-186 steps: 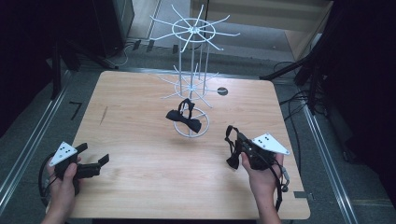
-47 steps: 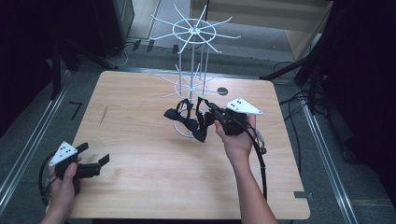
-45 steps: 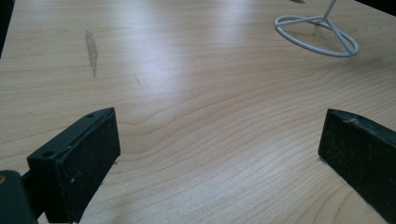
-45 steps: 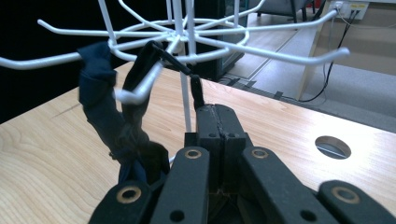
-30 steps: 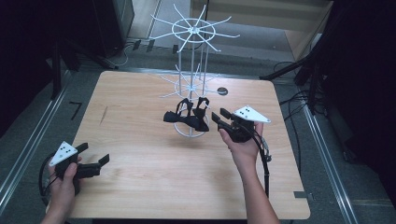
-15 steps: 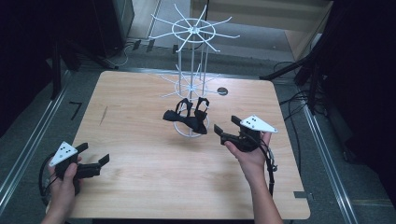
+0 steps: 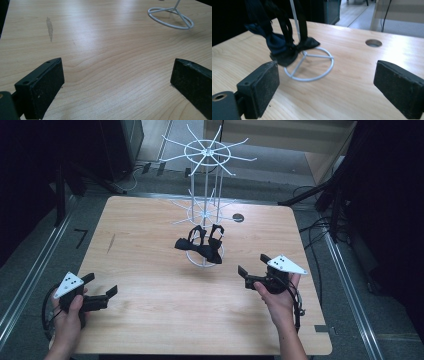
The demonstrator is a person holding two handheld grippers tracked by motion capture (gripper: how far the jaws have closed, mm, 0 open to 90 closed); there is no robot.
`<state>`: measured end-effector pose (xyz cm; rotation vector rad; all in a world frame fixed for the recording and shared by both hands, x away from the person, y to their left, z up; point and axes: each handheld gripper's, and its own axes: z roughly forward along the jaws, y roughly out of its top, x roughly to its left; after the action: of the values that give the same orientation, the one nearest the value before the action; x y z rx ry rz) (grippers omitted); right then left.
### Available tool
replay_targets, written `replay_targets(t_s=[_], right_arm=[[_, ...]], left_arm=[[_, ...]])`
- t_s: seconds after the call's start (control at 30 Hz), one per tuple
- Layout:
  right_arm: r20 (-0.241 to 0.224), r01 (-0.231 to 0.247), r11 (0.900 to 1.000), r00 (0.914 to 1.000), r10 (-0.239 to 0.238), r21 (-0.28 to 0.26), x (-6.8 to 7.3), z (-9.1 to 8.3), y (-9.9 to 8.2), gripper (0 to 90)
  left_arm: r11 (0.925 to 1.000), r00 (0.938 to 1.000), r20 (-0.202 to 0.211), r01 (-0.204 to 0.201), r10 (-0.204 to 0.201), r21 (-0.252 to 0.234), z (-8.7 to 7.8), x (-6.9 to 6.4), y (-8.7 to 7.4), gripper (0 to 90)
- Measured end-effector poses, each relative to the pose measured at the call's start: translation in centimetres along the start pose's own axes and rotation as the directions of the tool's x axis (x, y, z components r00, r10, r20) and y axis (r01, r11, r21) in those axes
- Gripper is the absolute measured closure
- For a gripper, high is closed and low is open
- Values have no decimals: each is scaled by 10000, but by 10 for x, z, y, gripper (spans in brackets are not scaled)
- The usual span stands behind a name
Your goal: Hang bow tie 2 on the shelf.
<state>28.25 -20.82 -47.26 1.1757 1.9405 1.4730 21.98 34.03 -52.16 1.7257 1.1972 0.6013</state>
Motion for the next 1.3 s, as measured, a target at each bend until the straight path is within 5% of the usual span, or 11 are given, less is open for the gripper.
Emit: replay_targets(t_s=[0.4, 1.3], right_arm=[[291, -670, 9977, 9973, 674, -122, -19, -25, -31, 61], [1086, -1238, 9922, 9862, 1249, -163, -56, -76, -67, 61]], left_arm=[[10000, 10000, -30, -11, 11, -1, 0, -1, 0, 0], [10000, 10000, -28, 14, -14, -20, 0, 0, 0, 0]])
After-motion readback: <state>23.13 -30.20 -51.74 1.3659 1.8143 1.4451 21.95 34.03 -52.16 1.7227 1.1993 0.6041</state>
